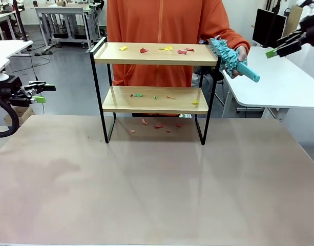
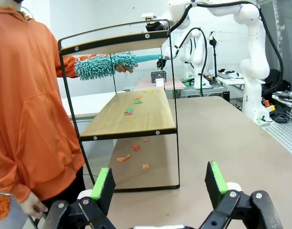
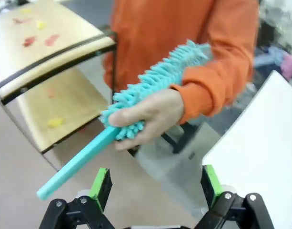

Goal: Clean the shelf.
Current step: Pick up the Duster handed by the human.

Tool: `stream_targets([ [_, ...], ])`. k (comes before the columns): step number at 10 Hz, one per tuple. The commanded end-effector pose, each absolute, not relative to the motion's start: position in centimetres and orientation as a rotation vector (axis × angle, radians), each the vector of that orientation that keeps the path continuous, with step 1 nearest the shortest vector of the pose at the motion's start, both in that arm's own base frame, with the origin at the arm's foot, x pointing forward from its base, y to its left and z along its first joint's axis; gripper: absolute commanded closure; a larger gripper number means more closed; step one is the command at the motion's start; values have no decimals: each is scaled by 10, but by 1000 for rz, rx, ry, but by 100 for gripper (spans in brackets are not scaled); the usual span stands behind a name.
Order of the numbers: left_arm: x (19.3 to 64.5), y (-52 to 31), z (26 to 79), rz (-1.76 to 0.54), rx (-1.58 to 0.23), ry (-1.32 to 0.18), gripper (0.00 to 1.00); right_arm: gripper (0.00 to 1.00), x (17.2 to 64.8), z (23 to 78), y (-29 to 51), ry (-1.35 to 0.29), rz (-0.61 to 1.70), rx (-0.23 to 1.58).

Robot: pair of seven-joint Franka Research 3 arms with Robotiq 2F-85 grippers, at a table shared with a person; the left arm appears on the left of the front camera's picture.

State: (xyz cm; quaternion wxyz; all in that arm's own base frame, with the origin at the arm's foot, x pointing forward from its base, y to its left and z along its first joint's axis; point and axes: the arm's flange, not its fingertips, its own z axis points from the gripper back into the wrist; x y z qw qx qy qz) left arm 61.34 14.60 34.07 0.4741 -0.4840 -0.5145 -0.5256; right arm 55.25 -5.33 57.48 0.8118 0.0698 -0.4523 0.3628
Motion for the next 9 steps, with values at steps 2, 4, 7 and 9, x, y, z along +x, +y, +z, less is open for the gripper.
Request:
stream_targets([
  [2, 613, 146, 342, -1292, -1181, -1252, 0, 0, 554, 565, -45, -1017, 656, 220],
  [4, 613, 146, 342, -1292, -1181, -1252, 0, 0, 550, 572, -44, -938, 708, 82],
  [7, 613, 146, 342, -1292, -1181, -1252, 0, 0, 534, 586, -28, -911, 649, 91],
  [9, 613, 146, 342, -1292, -1181, -1252, 0, 0, 515, 607, 4, -809, 617, 41],
])
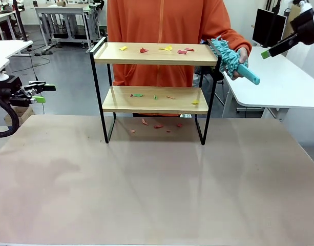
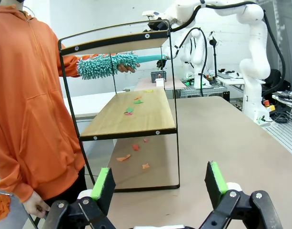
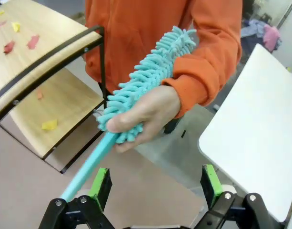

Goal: Clean the shelf.
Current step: Pick up the Duster handed by the human.

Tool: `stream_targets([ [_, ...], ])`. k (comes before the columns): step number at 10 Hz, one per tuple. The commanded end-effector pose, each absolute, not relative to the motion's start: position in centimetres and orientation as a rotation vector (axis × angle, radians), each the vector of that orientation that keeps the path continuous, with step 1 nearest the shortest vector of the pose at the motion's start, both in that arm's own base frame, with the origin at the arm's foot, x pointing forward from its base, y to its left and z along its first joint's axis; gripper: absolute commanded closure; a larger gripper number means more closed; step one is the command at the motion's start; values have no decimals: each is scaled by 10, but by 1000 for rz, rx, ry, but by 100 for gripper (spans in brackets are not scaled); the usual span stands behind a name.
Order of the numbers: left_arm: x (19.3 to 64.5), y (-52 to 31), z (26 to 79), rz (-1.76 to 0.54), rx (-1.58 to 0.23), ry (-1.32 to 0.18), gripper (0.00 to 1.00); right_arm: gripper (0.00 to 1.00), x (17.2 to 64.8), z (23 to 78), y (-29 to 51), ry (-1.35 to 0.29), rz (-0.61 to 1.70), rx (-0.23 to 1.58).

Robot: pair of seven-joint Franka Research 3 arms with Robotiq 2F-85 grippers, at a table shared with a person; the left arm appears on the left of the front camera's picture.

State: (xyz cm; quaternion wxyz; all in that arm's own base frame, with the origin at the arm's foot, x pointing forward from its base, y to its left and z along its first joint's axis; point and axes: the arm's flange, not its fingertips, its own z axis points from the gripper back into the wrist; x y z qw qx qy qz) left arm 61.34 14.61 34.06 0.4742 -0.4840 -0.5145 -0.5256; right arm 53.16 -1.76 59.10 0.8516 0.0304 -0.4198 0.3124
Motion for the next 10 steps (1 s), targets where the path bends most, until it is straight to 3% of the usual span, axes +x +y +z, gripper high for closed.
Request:
stream_targets([
  [1, 613, 146, 342, -1292, -1181, -1252, 0, 0, 508, 613, 18, -746, 584, 26],
  [6, 613, 146, 342, -1292, -1181, -1252, 0, 0, 486, 602, 67, -543, 484, 17],
  [10, 613, 146, 342, -1292, -1181, -1252, 0, 0, 495, 565, 69, -523, 430, 1],
])
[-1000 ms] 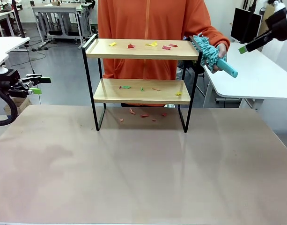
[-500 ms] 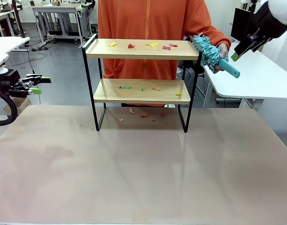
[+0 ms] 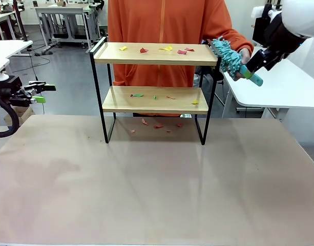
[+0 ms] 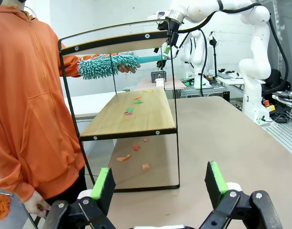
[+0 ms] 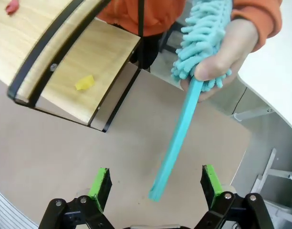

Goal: Clean the shelf.
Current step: Pick up the Duster handed by the human.

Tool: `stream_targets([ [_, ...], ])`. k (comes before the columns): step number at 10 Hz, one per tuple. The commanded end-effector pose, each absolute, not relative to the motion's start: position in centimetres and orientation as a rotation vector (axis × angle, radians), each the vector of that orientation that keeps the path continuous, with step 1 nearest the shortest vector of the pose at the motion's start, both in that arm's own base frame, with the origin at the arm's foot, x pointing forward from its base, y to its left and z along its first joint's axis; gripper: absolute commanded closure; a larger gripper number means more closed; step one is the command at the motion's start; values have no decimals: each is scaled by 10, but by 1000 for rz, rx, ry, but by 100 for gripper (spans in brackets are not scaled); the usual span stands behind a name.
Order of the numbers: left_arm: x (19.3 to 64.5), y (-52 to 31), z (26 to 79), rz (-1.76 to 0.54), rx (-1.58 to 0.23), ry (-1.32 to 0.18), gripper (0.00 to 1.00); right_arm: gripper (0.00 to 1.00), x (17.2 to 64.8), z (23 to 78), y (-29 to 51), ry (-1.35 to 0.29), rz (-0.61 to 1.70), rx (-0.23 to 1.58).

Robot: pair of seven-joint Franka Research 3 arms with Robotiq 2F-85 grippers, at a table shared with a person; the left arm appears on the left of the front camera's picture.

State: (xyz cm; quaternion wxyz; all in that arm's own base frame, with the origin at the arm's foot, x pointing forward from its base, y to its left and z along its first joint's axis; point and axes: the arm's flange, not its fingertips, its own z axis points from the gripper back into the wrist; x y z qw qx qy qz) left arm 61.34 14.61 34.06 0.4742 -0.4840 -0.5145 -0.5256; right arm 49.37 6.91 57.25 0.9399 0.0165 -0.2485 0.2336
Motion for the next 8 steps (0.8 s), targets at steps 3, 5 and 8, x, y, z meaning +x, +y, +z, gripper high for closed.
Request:
stream_targets([
  [3, 613, 146, 342, -1292, -1181, -1252, 0, 0, 505, 542, 64, -533, 381, 10],
  [5, 613, 146, 342, -1292, -1181, -1252, 0, 0, 509, 537, 64, -545, 349, 7],
  [8, 613, 146, 342, -1292, -1181, -1252, 0, 100, 514, 538, 68, -561, 303, -1],
])
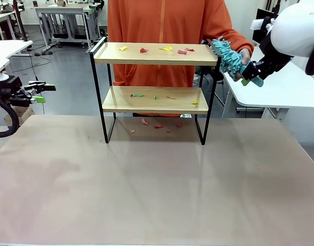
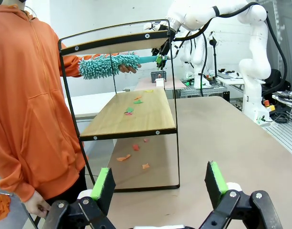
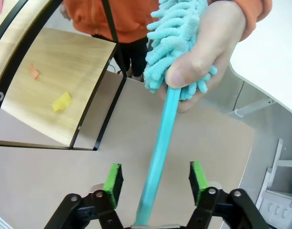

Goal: Clean the shelf.
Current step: Pick up the Duster handed by the human.

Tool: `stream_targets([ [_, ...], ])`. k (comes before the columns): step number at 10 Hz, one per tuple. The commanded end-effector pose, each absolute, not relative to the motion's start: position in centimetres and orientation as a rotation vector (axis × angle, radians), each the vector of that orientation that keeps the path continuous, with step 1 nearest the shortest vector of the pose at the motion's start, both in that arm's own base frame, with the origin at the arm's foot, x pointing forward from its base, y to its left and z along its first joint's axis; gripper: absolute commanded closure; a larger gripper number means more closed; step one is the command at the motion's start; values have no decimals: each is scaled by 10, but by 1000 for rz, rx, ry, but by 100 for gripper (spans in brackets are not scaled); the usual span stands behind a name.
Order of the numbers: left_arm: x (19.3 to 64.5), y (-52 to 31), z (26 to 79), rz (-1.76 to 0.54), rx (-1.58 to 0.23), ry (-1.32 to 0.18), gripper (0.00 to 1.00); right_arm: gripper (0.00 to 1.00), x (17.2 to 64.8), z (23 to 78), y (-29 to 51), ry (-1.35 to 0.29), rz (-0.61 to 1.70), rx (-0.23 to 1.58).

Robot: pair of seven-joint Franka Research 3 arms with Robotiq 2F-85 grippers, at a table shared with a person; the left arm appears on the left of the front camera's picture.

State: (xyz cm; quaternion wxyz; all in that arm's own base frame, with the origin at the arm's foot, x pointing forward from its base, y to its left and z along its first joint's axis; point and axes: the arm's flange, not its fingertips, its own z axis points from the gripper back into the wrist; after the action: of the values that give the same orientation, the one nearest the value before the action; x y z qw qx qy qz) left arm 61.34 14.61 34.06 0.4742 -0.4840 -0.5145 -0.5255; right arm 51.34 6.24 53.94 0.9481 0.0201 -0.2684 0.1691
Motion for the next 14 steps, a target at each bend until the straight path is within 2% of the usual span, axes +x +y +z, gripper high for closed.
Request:
stream_targets([
  [1, 613, 146, 342, -1292, -1181, -1252, 0, 65, 515, 538, 68, -556, 285, -8],
  [2, 613, 146, 342, -1292, -1181, -1252, 0, 100, 516, 539, 69, -570, 276, -26],
  [3, 613, 146, 342, -1292, -1181, -1252, 0, 87, 518, 539, 70, -576, 271, -32],
  [4, 613, 146, 342, -1292, -1181, -1252, 0, 100, 519, 542, 72, -585, 266, -38],
  [10, 613, 146, 342, -1292, -1181, -1252, 0, 100, 525, 537, 69, -609, 203, -72],
  [11, 613, 146, 342, -1292, -1181, -1252, 0, 100, 525, 538, 65, -684, 206, -40],
  [12, 613, 146, 342, -1292, -1181, -1252, 0, 100, 521, 537, 65, -581, 253, -41],
  [14, 613, 146, 342, -1292, -1181, -1252, 0, 100, 521, 537, 65, -581, 253, -41],
])
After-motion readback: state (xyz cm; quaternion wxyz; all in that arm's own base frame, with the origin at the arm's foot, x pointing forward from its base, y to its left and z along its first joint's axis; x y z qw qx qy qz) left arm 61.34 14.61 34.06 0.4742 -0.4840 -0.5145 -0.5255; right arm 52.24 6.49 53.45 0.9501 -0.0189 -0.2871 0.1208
